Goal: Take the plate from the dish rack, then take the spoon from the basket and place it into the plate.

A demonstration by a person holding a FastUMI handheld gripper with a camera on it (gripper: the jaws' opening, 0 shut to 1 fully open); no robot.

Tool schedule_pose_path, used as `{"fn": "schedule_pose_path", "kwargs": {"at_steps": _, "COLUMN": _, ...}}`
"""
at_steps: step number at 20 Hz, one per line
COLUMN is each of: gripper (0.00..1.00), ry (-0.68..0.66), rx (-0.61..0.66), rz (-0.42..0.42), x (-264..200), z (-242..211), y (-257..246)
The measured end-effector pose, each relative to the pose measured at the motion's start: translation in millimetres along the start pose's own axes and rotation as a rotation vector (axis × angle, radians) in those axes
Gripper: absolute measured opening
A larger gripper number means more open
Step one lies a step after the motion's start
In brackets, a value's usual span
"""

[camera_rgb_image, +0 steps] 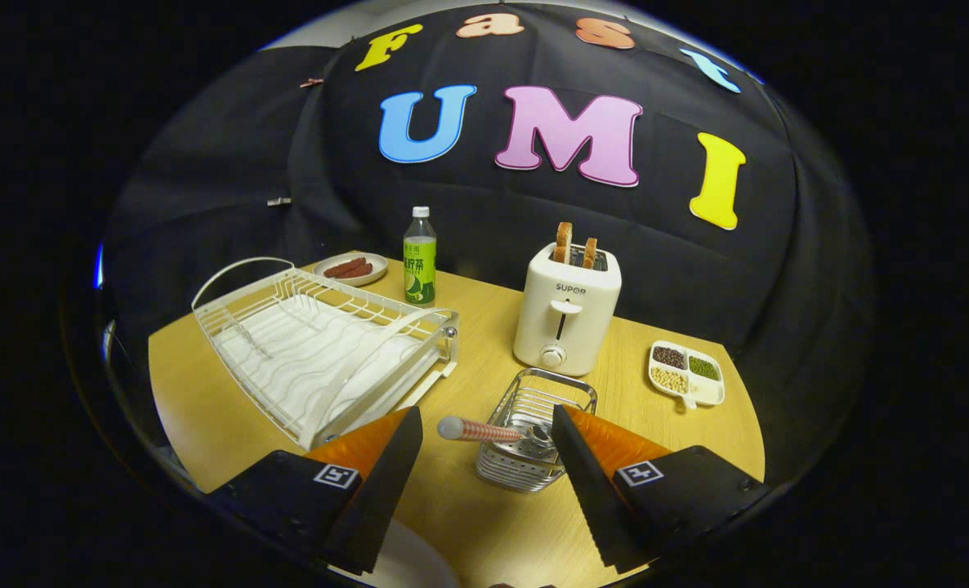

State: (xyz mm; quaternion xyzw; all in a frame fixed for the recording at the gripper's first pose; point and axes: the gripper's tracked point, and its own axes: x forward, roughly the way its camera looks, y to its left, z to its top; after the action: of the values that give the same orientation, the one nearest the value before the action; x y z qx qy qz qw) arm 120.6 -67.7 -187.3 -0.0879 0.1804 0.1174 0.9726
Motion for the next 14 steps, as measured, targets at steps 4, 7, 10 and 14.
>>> {"fn": "schedule_pose_path", "kwargs": {"at_steps": 4, "gripper": 0.98, "ry": -0.019, "rx": 0.014, "rz": 0.016, "x": 14, "z": 2, "y": 5}}
{"fn": "schedule_pose_path", "kwargs": {"at_steps": 7, "gripper": 0.88, "ry": -0.022, "rx": 0.015, "rz": 0.018, "x": 22, "z": 1, "y": 5}}
{"fn": "schedule_pose_path", "kwargs": {"at_steps": 10, "gripper": 0.74, "ry": -0.009, "rx": 0.028, "rz": 0.013, "x": 24, "z": -3, "y": 1}}
{"fn": "schedule_pose_path", "kwargs": {"at_steps": 14, "gripper": 0.46, "ry": -0.009, "rx": 0.046, "rz": 0.018, "x": 21, "z": 4, "y": -3}}
